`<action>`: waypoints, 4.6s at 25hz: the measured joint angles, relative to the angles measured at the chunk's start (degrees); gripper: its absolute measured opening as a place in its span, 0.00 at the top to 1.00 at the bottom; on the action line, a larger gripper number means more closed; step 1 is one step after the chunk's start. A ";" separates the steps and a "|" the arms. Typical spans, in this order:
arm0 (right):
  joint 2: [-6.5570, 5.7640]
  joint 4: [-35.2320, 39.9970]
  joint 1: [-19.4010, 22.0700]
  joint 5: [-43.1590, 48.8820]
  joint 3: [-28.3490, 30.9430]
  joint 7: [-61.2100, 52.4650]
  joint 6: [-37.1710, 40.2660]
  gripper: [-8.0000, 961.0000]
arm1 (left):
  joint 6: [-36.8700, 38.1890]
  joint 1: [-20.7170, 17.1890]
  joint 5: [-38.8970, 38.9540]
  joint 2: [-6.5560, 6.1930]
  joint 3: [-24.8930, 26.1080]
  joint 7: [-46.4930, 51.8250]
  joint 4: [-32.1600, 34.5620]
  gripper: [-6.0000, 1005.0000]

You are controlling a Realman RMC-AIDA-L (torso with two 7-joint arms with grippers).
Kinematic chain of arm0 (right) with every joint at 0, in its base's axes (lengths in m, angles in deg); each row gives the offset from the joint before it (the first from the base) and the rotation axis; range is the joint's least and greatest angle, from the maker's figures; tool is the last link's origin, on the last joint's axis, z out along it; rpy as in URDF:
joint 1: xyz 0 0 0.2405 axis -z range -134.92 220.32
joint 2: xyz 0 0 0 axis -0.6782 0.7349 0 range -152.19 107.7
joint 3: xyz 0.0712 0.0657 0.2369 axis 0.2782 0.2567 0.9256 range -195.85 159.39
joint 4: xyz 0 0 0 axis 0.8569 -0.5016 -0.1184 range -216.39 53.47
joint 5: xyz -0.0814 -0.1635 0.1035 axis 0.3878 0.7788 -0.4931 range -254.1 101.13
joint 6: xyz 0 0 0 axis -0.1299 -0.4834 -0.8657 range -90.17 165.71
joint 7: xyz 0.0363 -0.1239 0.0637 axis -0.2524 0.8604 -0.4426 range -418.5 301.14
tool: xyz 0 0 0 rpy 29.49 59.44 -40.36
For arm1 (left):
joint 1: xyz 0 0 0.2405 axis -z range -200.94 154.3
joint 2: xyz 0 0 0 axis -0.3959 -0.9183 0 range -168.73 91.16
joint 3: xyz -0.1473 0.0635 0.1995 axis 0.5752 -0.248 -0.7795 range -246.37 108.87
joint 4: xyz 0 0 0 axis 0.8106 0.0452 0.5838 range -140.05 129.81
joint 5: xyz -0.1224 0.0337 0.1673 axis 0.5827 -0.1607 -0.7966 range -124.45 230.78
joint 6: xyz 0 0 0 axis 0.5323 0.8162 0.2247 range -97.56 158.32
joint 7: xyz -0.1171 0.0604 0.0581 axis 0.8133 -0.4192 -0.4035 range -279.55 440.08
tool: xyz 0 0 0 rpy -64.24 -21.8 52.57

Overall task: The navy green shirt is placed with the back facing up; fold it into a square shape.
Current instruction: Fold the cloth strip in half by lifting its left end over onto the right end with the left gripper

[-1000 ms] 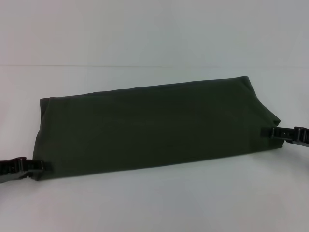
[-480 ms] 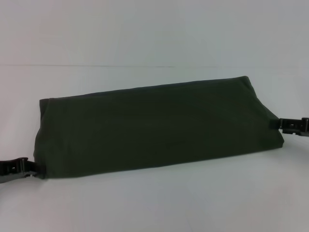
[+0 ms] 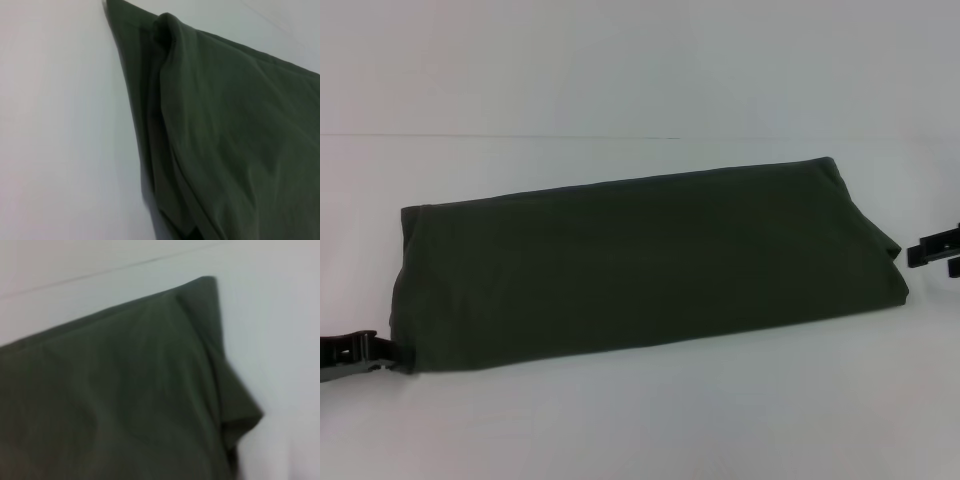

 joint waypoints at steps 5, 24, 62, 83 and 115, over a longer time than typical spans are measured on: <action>1.53 -0.29 -1.55 0.87 -3.78 -0.11 -1.80 0.25 | 0.10 -0.14 -0.07 0.00 0.12 -0.03 0.05 0.94; 4.12 -4.16 -1.51 0.71 -5.55 0.82 -9.53 0.31 | 0.47 0.23 -0.15 -0.18 0.00 -0.05 0.08 0.94; 3.78 -4.00 -0.30 -0.08 -4.48 2.89 -5.22 0.98 | 2.76 0.92 -0.14 -0.88 0.46 -0.84 0.95 0.94; 4.95 -4.29 5.93 -2.04 -1.29 18.15 14.60 0.96 | 16.25 0.97 -4.42 -2.13 1.51 -1.49 2.27 0.95; -0.62 1.31 9.56 -2.74 10.62 21.88 23.71 0.43 | 16.36 0.15 -7.64 -3.89 10.61 2.03 6.60 0.94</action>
